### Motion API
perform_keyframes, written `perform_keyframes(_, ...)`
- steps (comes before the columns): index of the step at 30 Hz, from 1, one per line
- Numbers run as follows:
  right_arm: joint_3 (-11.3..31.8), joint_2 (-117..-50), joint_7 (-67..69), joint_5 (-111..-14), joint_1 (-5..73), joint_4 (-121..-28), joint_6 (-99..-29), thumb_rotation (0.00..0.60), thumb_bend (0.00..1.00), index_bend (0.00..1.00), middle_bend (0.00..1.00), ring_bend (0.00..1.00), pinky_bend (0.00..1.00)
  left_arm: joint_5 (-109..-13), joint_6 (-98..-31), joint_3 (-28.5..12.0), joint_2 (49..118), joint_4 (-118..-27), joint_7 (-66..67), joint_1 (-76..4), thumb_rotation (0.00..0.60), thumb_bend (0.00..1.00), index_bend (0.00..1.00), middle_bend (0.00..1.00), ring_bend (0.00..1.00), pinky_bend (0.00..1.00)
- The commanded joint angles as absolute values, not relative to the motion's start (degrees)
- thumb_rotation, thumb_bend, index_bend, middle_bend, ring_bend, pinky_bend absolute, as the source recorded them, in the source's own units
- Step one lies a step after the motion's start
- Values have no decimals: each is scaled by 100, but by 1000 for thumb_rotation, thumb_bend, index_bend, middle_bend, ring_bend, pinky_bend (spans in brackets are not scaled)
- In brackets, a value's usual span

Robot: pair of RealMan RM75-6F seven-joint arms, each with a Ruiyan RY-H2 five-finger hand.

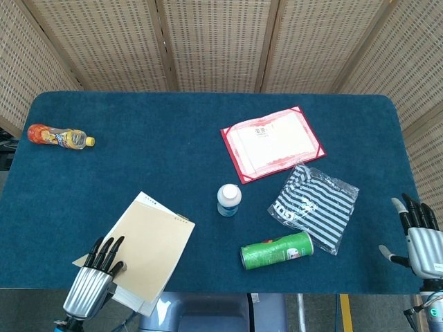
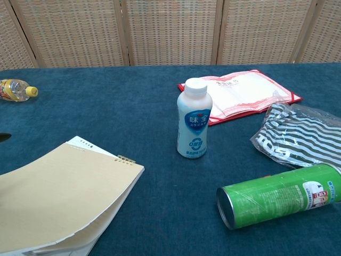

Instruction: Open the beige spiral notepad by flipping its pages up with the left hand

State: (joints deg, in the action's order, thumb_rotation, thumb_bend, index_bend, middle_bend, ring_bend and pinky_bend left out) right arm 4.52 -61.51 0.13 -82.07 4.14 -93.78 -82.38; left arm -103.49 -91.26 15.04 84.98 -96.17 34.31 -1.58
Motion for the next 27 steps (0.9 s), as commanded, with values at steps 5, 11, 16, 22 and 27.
perform_keyframes(5, 447, -6163, -4, -8200, 411, -9376, -8236, 600, 208, 27, 0, 0, 0, -10443, -9127, 1472, 8431, -9608, 3386, -55, 600, 645, 800, 0, 0, 0)
perform_keyframes(11, 445, -6164, -17, -8213, 412, -9387, -8243, 600, 208, 27, 0, 0, 0, -10340, -9018, 1194, 8414, -9727, 3386, -112, 600, 646, 800, 0, 0, 0)
perform_keyframes(16, 447, -6159, -16, -8206, 409, -9391, -8245, 600, 208, 27, 0, 0, 0, -10211, -8814, 723, 8293, -10083, 3580, -354, 600, 645, 800, 0, 0, 0)
perform_keyframes(22, 454, -6155, 1, -8193, 412, -9381, -8237, 600, 208, 27, 0, 0, 0, -9951, -8449, 136, 8184, -10467, 3848, -727, 600, 646, 800, 0, 0, 0)
perform_keyframes(27, 467, -6147, 28, -8190, 408, -9374, -8256, 600, 208, 27, 0, 0, 0, -9551, -8044, -361, 8168, -10634, 4057, -1082, 600, 645, 801, 0, 0, 0)
